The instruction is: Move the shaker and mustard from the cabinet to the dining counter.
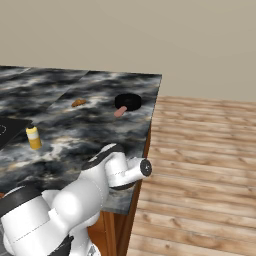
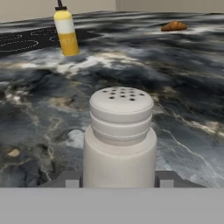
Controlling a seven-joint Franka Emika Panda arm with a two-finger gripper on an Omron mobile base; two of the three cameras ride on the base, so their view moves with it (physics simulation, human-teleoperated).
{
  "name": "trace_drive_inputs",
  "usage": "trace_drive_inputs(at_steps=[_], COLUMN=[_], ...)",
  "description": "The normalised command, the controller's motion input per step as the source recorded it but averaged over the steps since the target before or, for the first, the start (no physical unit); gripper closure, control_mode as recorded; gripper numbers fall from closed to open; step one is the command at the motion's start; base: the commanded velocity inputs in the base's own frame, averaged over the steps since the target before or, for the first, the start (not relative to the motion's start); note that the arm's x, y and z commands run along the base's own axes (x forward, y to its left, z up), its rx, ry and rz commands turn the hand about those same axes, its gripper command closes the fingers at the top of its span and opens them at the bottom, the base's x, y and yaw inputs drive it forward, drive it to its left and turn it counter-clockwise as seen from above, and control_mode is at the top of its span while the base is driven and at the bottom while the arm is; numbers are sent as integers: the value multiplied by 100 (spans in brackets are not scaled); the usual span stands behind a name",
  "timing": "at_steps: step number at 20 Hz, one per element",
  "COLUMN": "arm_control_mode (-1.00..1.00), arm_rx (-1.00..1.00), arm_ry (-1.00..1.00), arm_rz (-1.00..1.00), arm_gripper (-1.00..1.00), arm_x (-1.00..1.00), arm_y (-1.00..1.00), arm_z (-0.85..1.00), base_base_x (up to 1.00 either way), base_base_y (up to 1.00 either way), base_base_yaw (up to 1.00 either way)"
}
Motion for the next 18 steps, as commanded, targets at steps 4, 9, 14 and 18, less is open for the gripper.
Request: trace_drive_inputs(at_steps=[4, 9, 14, 18], arm_control_mode=[-100, -100, -100, -100], arm_rx=[10, 8, 2, 0], arm_ry=[0, 0, 0, 0], arm_rz=[0, 0, 0, 0], arm_gripper=[100, 100, 100, 100], arm_x=[0, 0, 0, 0], arm_y=[0, 0, 0, 0], arm_z=[0, 0, -1, -4], base_base_x=[0, 0, 0, 0], base_base_y=[0, 0, 0, 0], base_base_yaw=[0, 0, 0, 0])
